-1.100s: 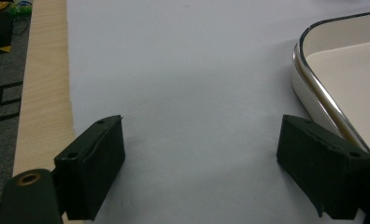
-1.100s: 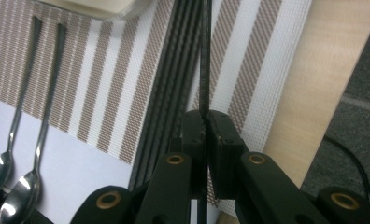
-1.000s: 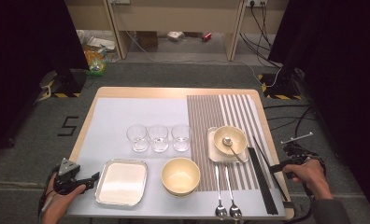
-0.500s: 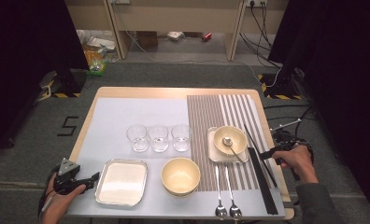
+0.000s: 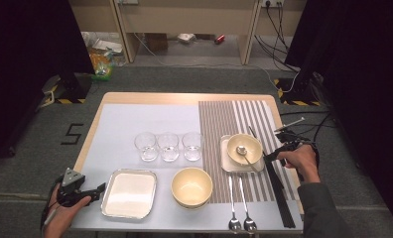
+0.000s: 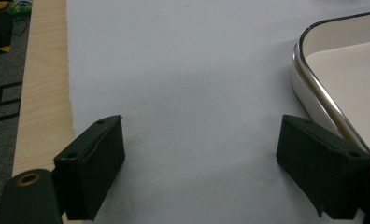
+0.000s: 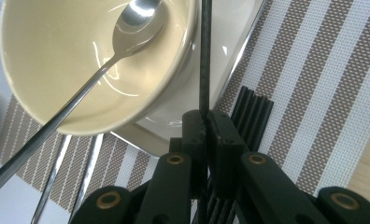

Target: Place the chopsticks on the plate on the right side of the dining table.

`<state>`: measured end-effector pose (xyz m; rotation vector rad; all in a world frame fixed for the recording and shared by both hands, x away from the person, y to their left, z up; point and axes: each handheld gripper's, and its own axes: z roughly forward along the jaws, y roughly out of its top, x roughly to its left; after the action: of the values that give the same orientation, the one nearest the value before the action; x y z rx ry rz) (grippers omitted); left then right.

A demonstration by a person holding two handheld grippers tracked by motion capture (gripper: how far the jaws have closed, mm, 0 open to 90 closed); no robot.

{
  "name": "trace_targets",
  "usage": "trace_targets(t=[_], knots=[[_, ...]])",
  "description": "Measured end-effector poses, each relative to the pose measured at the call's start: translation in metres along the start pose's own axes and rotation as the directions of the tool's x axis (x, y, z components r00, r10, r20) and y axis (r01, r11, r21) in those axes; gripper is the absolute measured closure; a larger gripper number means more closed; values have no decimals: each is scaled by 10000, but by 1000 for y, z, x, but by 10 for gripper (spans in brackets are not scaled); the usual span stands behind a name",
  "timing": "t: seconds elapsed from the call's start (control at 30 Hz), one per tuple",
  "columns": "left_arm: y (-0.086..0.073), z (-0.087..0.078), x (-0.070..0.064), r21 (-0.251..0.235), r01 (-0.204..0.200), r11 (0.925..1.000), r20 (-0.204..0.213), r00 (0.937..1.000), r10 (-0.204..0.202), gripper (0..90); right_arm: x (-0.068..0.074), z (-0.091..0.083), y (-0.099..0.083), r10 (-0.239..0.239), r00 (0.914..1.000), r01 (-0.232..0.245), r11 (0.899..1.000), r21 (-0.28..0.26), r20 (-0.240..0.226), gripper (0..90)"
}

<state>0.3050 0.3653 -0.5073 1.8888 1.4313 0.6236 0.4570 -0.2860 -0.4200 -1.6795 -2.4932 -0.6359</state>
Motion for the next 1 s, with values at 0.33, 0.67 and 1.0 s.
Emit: trace_targets(t=[0.33, 0.67, 1.0], knots=[[0, 0, 0, 26, 11, 10000, 34, 10000, -11, 144, 2, 13, 10, 70, 9999, -72, 9998, 174, 115, 862], [0, -1, 0, 105, 7, 9999, 79, 10000, -8, 144, -1, 20, 12, -175, 9997, 171, 9997, 183, 189, 860], [0, 0, 0, -5, 17, 10000, 16, 10000, -17, 144, 1, 22, 15, -116, 9997, 112, 9998, 167, 235, 856]])
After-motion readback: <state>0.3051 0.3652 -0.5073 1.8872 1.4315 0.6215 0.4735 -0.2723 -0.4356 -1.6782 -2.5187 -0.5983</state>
